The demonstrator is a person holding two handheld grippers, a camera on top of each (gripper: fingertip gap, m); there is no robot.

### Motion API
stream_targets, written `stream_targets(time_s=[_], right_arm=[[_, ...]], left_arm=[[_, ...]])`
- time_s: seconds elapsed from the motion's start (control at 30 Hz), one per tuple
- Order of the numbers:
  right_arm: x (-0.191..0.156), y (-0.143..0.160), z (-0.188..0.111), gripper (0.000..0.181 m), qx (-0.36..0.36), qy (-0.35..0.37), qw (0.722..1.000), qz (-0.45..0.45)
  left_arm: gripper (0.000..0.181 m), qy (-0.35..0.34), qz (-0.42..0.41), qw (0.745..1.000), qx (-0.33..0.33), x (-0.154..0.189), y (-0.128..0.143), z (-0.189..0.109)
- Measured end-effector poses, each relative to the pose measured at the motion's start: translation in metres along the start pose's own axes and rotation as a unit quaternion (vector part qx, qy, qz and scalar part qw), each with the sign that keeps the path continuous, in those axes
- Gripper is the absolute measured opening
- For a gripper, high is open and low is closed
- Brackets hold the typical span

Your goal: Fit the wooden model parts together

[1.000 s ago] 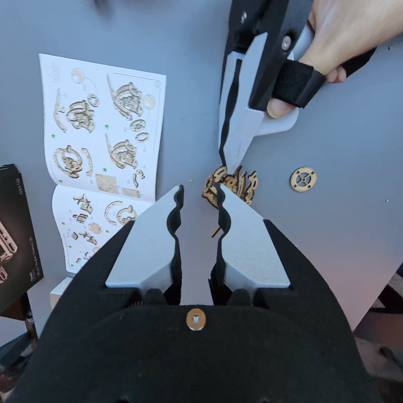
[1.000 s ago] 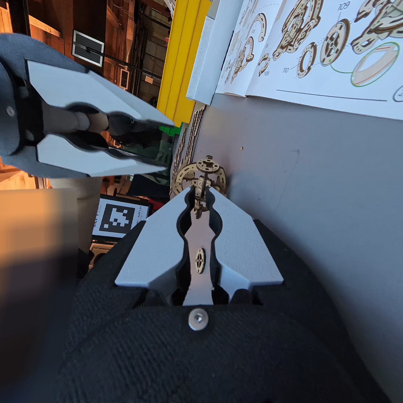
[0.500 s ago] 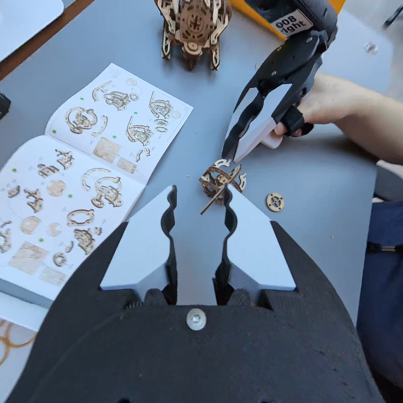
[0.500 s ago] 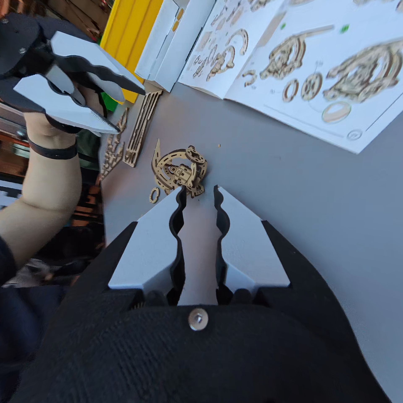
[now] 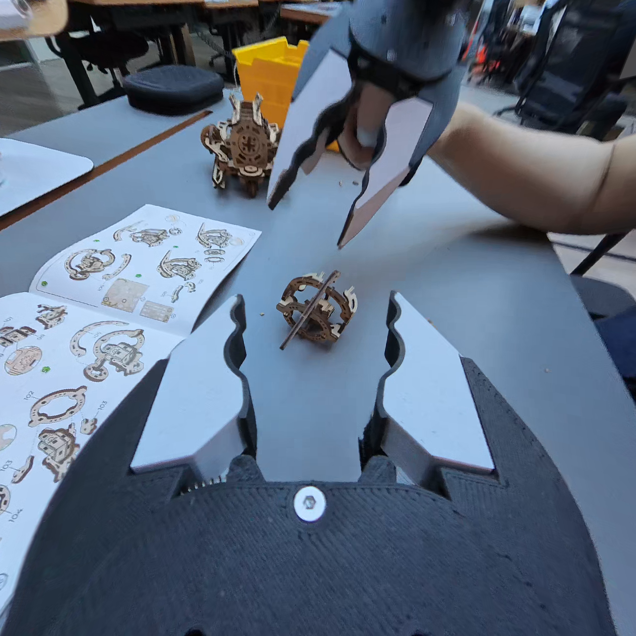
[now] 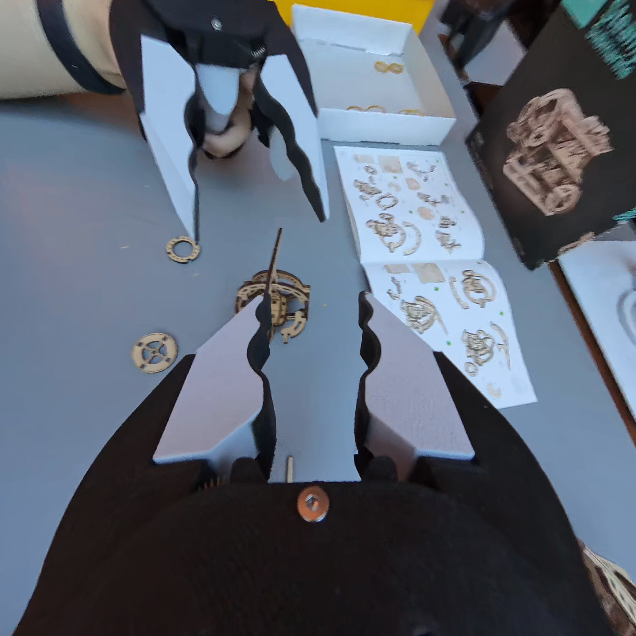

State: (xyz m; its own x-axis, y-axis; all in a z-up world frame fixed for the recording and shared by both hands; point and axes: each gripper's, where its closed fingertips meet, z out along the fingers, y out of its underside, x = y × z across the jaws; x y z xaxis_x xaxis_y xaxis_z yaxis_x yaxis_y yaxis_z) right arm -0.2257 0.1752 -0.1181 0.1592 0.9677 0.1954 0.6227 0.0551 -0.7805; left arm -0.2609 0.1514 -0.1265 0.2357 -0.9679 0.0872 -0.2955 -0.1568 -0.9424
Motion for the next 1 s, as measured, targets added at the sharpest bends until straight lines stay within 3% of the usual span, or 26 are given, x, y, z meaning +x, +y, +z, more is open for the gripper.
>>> stream_targets(time_s=[0.03,0.23,0.4,0.67,1.0], right_arm=[[-0.003,0.001,0.003,0.051,-0.019,-0.017,1.0,0.007],[-0.006,0.013,0.02,0.03,-0.101,-0.037,0.994,-0.022],[-0.01,0.028,0.034,0.029,-0.143,-0.051,0.988,-0.034],[-0.01,0.037,0.035,0.026,-0.156,-0.058,0.986,-0.019],[-0.013,0.039,0.036,0.015,-0.167,-0.053,0.984,-0.025]], left_arm=[[0.083,0.001,0.008,1.0,-0.016,0.0,0.005,0.004],[0.086,0.055,0.018,0.997,-0.044,-0.001,0.014,0.019],[0.091,0.078,0.034,0.994,-0.064,-0.001,0.019,0.031],[0.089,0.068,0.07,0.99,-0.106,0.0,0.03,0.044],[0.07,0.047,0.076,0.989,-0.119,0.003,0.035,0.047]])
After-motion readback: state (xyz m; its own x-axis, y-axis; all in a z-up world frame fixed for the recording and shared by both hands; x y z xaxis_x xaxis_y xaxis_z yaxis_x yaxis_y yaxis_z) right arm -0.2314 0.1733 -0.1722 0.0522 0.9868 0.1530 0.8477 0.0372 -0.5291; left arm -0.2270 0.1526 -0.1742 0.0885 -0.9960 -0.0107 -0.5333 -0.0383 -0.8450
